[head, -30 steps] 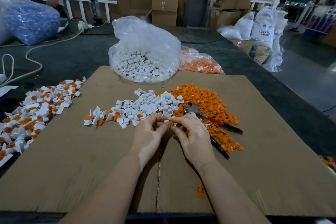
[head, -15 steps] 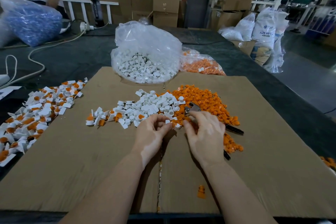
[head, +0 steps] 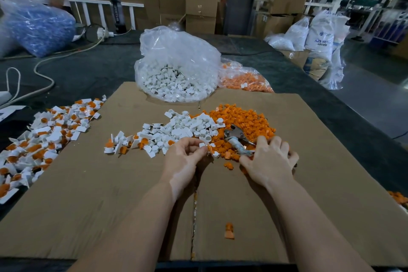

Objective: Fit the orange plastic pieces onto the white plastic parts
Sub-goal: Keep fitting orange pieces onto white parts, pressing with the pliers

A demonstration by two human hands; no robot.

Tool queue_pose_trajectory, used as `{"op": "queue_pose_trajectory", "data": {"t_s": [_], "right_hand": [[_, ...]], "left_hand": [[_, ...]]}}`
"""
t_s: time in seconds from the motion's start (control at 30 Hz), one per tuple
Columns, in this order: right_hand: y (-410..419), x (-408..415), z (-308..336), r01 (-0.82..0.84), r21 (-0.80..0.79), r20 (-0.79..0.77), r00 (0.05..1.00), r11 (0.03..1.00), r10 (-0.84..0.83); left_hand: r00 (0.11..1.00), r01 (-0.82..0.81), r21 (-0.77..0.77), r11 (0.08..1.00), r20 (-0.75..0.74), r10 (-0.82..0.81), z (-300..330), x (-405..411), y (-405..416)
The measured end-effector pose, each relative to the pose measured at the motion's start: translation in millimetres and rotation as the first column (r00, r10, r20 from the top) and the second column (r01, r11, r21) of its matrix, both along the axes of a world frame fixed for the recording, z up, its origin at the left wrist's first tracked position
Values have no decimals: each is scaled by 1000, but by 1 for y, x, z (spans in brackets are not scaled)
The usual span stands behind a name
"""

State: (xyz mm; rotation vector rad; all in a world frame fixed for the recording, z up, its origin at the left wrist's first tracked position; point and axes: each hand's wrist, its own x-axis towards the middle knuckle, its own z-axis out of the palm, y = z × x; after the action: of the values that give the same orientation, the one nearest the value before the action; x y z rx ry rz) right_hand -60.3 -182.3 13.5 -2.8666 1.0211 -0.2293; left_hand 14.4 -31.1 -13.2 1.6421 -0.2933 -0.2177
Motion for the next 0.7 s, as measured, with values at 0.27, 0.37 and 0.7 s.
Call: {"op": "queue_pose_trajectory", "data": {"t_s": [0.27, 0.37, 0.7], "right_hand": [[17, -4, 29, -268, 177, 128, 960, 947, 248], [24, -4, 39, -331, 447, 83, 940, 831, 330], [27, -4, 53, -344, 608, 48, 916, 716, 399]], "left_hand": [[968, -68, -288, 955, -249, -6, 6, 2, -3], [960, -78, -327, 942, -280, -18, 8, 3, -2], [951, -126, -329, 936, -308, 20, 9, 8, -3]]}}
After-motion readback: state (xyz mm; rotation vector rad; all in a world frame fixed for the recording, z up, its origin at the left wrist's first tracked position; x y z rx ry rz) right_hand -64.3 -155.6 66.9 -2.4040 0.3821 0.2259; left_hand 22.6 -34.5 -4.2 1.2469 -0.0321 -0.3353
